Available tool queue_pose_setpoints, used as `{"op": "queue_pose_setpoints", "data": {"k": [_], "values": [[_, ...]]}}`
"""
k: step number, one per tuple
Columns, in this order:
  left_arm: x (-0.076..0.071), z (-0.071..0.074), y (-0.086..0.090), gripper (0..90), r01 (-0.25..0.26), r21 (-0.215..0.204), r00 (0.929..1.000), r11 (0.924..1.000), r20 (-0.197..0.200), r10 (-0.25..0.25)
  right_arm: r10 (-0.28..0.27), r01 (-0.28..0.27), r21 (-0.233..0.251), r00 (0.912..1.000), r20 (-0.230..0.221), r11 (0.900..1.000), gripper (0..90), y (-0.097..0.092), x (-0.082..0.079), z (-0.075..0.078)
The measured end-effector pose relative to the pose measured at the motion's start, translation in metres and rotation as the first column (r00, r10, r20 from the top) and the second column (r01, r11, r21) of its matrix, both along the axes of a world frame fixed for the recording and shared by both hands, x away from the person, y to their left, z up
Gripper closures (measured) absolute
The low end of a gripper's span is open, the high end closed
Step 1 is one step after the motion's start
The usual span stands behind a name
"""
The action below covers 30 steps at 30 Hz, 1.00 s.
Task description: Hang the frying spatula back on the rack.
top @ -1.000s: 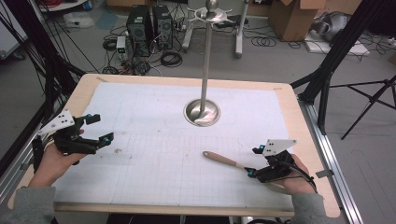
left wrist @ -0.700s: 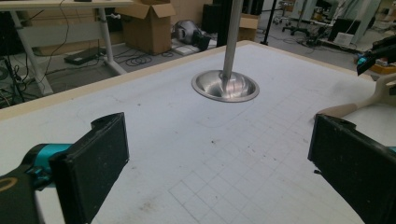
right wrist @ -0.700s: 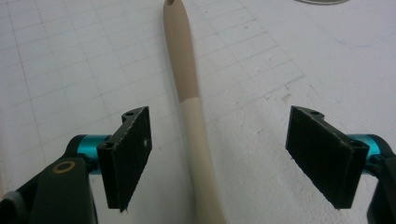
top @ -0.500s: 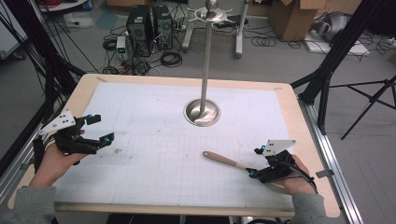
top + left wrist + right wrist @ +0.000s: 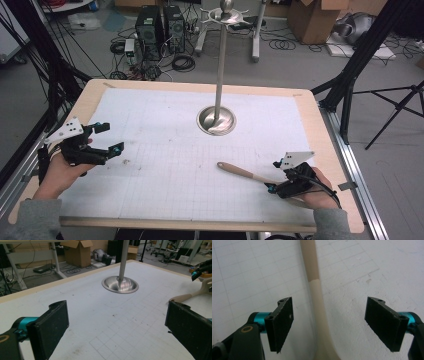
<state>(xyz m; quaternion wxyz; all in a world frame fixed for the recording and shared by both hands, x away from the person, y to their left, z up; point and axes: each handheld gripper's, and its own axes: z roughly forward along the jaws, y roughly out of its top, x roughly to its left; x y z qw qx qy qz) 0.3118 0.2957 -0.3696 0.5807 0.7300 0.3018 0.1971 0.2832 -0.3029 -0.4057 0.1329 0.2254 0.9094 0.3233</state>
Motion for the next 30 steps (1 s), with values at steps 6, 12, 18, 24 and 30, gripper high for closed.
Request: {"op": "queue_pose_setpoints", "data": {"k": [6,12,18,24,30], "values": [[0.000,0.000,0.000,5.6,-0.001,0.000,1.0000,1.0000,0.001,0.001,0.019,-0.019,-0.011,0.9997,-0.017,0.9998,25.7,0.003,0.000,-0.003],[0.000,0.000,0.001,5.6,-0.001,0.001,1.0000,1.0000,-0.001,0.001,0.039,-0.043,-0.073,0.9974,-0.061,0.9964,31.7,0.006,0.001,-0.008],[0.000,0.000,0.001,5.6,0.000,0.003,1.0000,1.0000,-0.001,0.000,0.018,-0.024,-0.076,0.9965,-0.081,0.9968,37.0,0.000,0.001,-0.011],[0.000,-0.001,0.001,5.6,0.000,0.003,1.0000,1.0000,-0.002,0.000,0.029,-0.036,-0.078,0.9959,-0.086,0.9963,43.3,0.000,0.001,-0.011],[0.000,-0.001,0.001,5.6,-0.002,0.003,1.0000,1.0000,-0.002,0.002,0.045,-0.053,-0.089,0.9954,-0.085,0.9947,49.3,-0.002,0.001,-0.013]]}}
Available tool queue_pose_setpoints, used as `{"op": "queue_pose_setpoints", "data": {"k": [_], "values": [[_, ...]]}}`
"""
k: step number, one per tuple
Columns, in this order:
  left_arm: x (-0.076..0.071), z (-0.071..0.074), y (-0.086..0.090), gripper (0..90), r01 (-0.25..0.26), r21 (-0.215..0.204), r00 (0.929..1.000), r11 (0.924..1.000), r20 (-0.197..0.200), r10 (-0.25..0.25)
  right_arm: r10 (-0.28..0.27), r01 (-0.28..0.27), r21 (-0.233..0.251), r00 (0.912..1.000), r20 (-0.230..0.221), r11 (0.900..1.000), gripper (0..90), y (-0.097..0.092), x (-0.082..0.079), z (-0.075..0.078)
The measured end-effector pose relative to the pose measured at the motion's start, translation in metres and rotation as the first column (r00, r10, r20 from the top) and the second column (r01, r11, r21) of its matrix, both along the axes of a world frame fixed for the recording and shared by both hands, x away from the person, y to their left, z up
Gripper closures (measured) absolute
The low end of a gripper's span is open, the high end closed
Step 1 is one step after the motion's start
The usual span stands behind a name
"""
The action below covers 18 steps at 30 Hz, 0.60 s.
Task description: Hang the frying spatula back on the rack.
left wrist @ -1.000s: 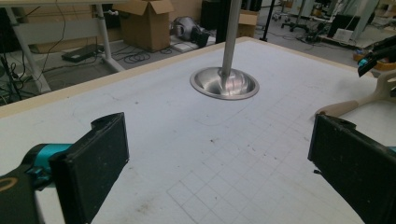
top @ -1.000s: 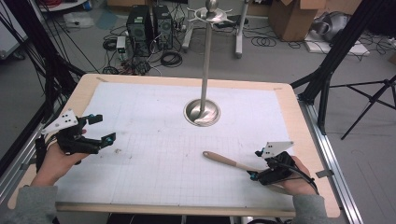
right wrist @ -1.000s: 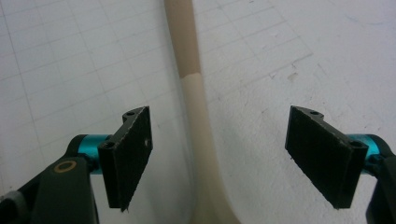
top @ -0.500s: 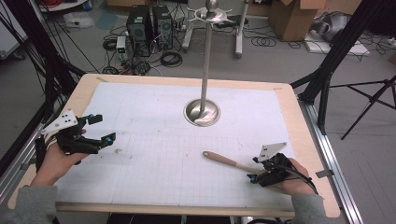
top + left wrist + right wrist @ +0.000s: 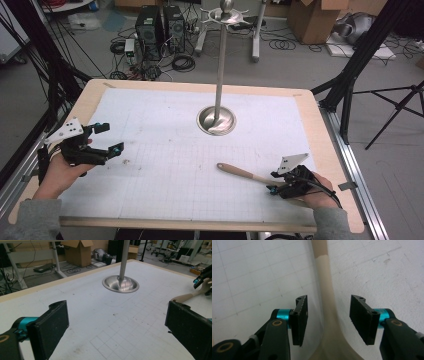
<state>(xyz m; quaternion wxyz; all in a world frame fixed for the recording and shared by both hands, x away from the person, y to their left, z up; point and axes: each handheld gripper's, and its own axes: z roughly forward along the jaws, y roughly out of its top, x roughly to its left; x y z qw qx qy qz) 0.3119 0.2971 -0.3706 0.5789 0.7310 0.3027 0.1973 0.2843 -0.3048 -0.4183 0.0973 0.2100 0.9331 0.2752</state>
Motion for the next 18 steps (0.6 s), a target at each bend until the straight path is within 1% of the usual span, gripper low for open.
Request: {"op": "queue_pose_setpoints", "data": {"k": [1,2,5,7,9,10,11,13,18], "values": [[0.0000,0.0000,0.0000,5.6,0.000,0.000,1.0000,1.0000,0.000,0.000,0.000,0.000,0.000,1.0000,0.000,1.0000,49.3,0.0000,0.0000,0.0000],[0.0000,-0.0001,0.0000,5.6,0.000,0.000,1.0000,1.0000,0.000,0.000,-0.001,0.001,-0.004,1.0000,0.000,1.0000,51.4,-0.0001,-0.0002,-0.0006],[-0.0001,-0.0001,0.0001,5.6,-0.001,-0.002,1.0000,1.0000,-0.001,0.001,0.000,0.000,-0.016,1.0000,0.000,0.9999,54.3,0.0001,0.0000,-0.0009],[-0.0001,0.0000,0.0001,5.6,-0.001,-0.002,1.0000,1.0000,-0.001,0.001,0.002,-0.002,-0.027,1.0000,0.005,0.9996,56.8,0.0006,-0.0006,-0.0011],[-0.0002,0.0000,0.0001,5.6,-0.002,-0.002,1.0000,1.0000,-0.001,0.002,0.005,-0.004,-0.034,0.9999,0.011,0.9994,56.9,0.0008,-0.0006,-0.0011],[-0.0002,0.0000,-0.0001,5.6,0.000,-0.002,1.0000,1.0000,-0.001,0.000,0.007,-0.006,-0.052,0.9997,0.022,0.9986,58.3,0.0013,-0.0009,-0.0011],[-0.0002,0.0000,-0.0001,5.6,0.000,-0.002,1.0000,1.0000,-0.001,0.000,0.007,-0.006,-0.052,0.9997,0.022,0.9986,58.3,0.0013,-0.0009,-0.0011],[0.0000,-0.0001,-0.0002,5.6,-0.001,-0.002,1.0000,1.0000,0.000,0.001,0.016,-0.014,-0.064,0.9992,0.036,0.9979,60.4,0.0021,-0.0017,-0.0005],[-0.0001,0.0002,0.0004,5.6,-0.002,0.000,1.0000,1.0000,0.000,0.002,0.027,-0.024,-0.072,0.9987,0.043,0.9971,64.0,0.0041,-0.0015,-0.0009]]}}
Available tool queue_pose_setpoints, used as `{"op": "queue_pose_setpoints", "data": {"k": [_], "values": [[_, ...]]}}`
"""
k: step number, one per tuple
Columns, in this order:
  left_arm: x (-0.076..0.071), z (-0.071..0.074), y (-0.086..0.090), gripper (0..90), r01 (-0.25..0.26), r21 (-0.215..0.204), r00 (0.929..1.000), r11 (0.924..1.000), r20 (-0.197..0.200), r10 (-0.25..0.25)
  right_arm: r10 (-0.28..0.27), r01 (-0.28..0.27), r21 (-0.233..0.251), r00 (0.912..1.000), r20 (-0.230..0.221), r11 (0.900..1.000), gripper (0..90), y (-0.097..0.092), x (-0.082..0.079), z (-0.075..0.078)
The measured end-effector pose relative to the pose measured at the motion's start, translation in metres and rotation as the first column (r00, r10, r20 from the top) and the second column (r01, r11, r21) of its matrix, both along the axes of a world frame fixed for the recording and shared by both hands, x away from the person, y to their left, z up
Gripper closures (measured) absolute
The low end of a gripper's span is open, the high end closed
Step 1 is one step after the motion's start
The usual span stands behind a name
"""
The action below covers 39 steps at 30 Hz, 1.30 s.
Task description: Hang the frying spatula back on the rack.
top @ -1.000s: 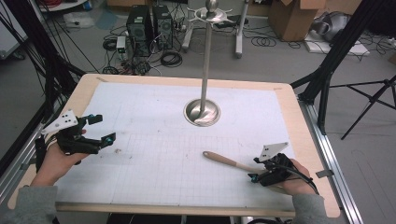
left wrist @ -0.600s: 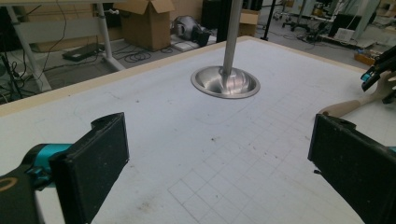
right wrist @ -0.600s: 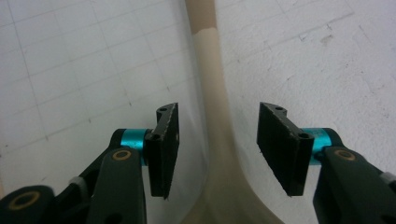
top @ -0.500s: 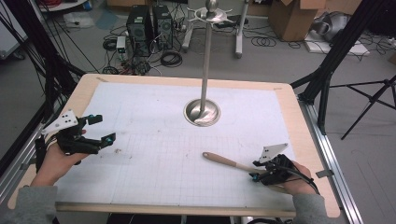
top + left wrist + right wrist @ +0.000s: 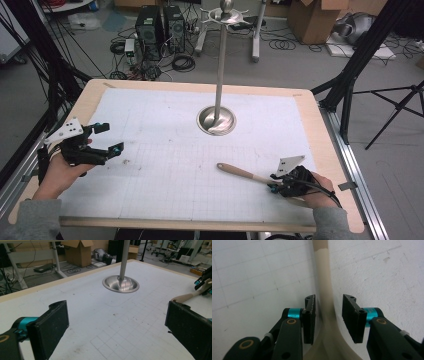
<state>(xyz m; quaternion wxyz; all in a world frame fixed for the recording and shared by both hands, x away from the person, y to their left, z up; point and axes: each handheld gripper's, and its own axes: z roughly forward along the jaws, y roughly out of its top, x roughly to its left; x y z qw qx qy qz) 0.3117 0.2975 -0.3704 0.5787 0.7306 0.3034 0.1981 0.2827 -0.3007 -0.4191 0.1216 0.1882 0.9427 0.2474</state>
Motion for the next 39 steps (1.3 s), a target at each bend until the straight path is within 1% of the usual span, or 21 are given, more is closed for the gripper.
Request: {"op": "queue_pose_setpoints", "data": {"k": [1,3,7,11,14,22,23,25,29,30,37,39], "values": [[0.000,0.000,0.000,5.6,0.000,0.000,1.0000,1.0000,0.000,0.000,0.000,0.000,0.000,1.0000,0.000,1.0000,64.0,0.000,0.000,0.000],[0.000,0.000,0.000,5.6,0.000,-0.002,1.0000,1.0000,-0.001,0.000,0.010,-0.010,-0.001,0.9999,-0.006,0.9999,67.1,0.000,0.001,0.000],[0.000,0.000,0.000,5.6,0.002,0.000,1.0000,1.0000,-0.002,-0.002,0.020,-0.020,0.012,0.9996,-0.022,0.9997,72.0,-0.001,0.002,-0.001],[0.000,0.000,0.000,5.6,0.002,-0.002,1.0000,1.0000,-0.001,-0.002,0.013,-0.012,0.041,0.9995,-0.029,0.9991,75.4,-0.005,0.003,-0.003],[-0.001,0.000,0.000,5.6,0.000,-0.002,1.0000,1.0000,-0.003,0.000,0.010,-0.008,0.054,0.9993,-0.037,0.9985,76.2,-0.006,0.003,-0.003],[-0.001,0.000,0.001,5.6,-0.002,-0.003,1.0000,1.0000,-0.001,0.002,0.021,-0.019,0.050,0.9993,-0.032,0.9986,76.9,-0.006,0.004,-0.003],[-0.001,0.000,0.001,5.6,-0.001,0.000,1.0000,1.0000,0.000,0.001,0.013,-0.010,0.051,0.9989,-0.045,0.9986,77.0,-0.006,0.004,-0.003],[-0.001,0.000,0.001,5.6,-0.002,0.000,1.0000,1.0000,-0.001,0.002,0.013,-0.011,0.053,0.9990,-0.043,0.9985,77.0,-0.007,0.004,-0.003],[-0.001,0.000,0.001,5.6,-0.001,0.002,1.0000,1.0000,-0.001,0.001,0.007,-0.003,0.066,0.9984,-0.057,0.9978,77.1,-0.007,0.006,-0.003],[-0.001,0.000,0.001,5.6,-0.001,0.000,1.0000,1.0000,0.000,0.001,0.001,0.004,0.070,0.9978,-0.067,0.9976,77.2,-0.008,0.006,-0.002],[-0.001,0.000,0.001,5.6,-0.001,0.003,1.0000,1.0000,-0.002,0.001,-0.018,0.025,0.085,0.9966,-0.081,0.9961,77.3,-0.009,0.007,-0.002],[-0.001,0.000,0.000,5.6,-0.002,0.003,1.0000,1.0000,-0.004,0.002,-0.039,0.049,0.114,0.9950,-0.092,0.9923,77.3,-0.012,0.007,-0.002]]}}
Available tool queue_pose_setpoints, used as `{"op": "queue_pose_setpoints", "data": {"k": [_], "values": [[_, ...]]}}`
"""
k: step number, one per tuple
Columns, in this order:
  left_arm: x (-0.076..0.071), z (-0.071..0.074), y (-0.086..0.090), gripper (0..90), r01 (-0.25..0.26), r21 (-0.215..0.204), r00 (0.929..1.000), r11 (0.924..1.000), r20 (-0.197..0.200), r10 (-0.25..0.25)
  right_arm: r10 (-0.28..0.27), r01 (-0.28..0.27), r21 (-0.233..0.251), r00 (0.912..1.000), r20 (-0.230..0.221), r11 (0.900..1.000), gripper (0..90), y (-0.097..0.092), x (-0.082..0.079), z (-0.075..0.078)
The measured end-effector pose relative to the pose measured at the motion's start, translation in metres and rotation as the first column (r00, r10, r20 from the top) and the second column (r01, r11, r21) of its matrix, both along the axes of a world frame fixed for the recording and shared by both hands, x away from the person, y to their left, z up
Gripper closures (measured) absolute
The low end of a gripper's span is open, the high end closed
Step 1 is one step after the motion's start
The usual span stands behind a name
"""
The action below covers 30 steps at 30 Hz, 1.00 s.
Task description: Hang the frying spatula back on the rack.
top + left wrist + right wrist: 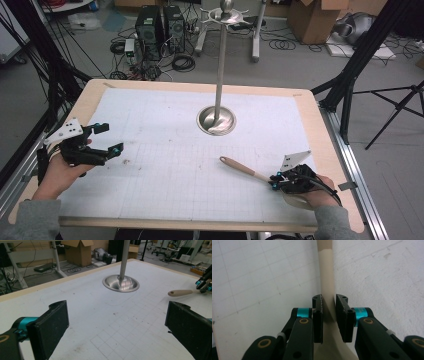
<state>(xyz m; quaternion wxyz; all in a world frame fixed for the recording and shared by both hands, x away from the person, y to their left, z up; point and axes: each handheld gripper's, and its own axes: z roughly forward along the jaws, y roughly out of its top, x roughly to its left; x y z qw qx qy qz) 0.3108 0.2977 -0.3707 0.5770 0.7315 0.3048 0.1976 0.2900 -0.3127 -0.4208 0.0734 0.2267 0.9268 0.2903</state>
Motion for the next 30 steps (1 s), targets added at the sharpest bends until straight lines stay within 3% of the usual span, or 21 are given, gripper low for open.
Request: {"op": "queue_pose_setpoints", "data": {"k": [8,16,24,27,30], "values": [[0.000,0.000,0.000,5.6,0.000,0.001,1.0000,1.0000,-0.001,0.000,-0.025,0.025,0.095,0.9997,0.002,0.9952,77.4,-0.007,0.000,0.005],[0.000,0.000,0.000,5.6,0.002,0.001,1.0000,1.0000,-0.002,-0.002,-0.031,0.029,0.128,0.9995,0.011,0.9913,77.4,-0.009,0.000,0.009],[0.000,-0.001,0.000,5.6,0.004,0.002,1.0000,1.0000,-0.004,-0.004,-0.049,0.045,0.196,0.9987,0.015,0.9795,77.4,-0.011,0.001,0.016],[0.001,-0.001,0.000,5.6,0.003,-0.003,1.0000,1.0000,-0.001,-0.003,-0.055,0.048,0.238,0.9983,0.020,0.9700,77.4,-0.013,0.002,0.021],[0.001,-0.001,0.000,5.6,0.002,-0.006,1.0000,1.0000,-0.002,-0.002,-0.056,0.050,0.242,0.9982,0.020,0.9689,77.4,-0.013,0.003,0.021]]}}
